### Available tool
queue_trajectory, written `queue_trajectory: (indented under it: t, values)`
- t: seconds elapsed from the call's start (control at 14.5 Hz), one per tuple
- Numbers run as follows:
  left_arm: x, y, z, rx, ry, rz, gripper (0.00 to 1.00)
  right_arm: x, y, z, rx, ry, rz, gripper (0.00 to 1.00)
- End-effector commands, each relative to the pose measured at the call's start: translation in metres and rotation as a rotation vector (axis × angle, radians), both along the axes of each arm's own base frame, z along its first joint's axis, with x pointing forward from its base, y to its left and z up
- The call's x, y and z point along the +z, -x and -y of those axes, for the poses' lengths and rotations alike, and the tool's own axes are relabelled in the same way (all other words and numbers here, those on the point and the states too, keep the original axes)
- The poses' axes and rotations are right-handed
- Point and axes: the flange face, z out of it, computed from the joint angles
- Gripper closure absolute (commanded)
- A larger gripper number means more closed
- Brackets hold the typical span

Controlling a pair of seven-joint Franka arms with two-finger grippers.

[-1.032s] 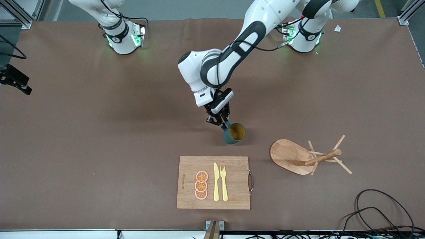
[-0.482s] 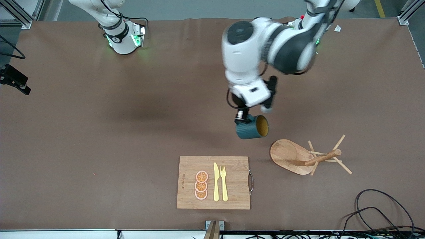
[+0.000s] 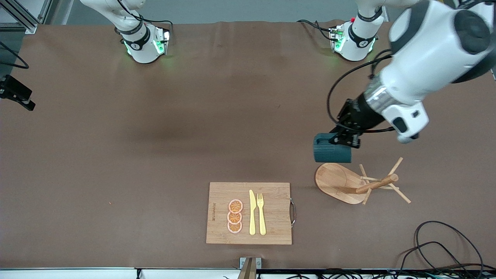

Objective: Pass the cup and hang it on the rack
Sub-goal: 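Lift the mug with the left gripper and carry it to the wooden rack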

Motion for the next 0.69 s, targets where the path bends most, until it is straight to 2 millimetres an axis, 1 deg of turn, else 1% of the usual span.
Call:
queue_trajectory:
  t: [0.0,0.14,0.28,0.34,0.48,0.55,0.62]
  values:
    - [0.006,-0.006,-0.059,-0.012,0.154,-0.042,1.0,0.008,0.002,0.003,-0.011,-0.004,0.016,0.0]
    - [0.005,-0.015,-0.109,-0.029,0.233,-0.048,1.0,0.009,0.002,0.004,-0.013,-0.001,0.018,0.0]
    - [-0.002,-0.025,-0.146,-0.033,0.333,-0.03,1.0,0.009,0.002,0.003,-0.011,-0.007,0.017,0.0]
    - [-0.013,-0.033,-0.159,-0.018,0.39,-0.04,1.0,0.009,0.002,0.003,-0.011,-0.007,0.017,0.0]
    - [-0.04,-0.048,-0.178,0.029,0.507,-0.079,1.0,0.009,0.002,0.003,-0.011,-0.006,0.017,0.0]
    - [-0.053,-0.055,-0.183,0.036,0.558,-0.089,1.0,0.011,0.002,0.003,-0.008,-0.005,0.02,0.0]
    - [-0.069,-0.061,-0.183,0.038,0.598,-0.106,1.0,0.011,0.003,0.003,-0.008,-0.002,0.021,0.0]
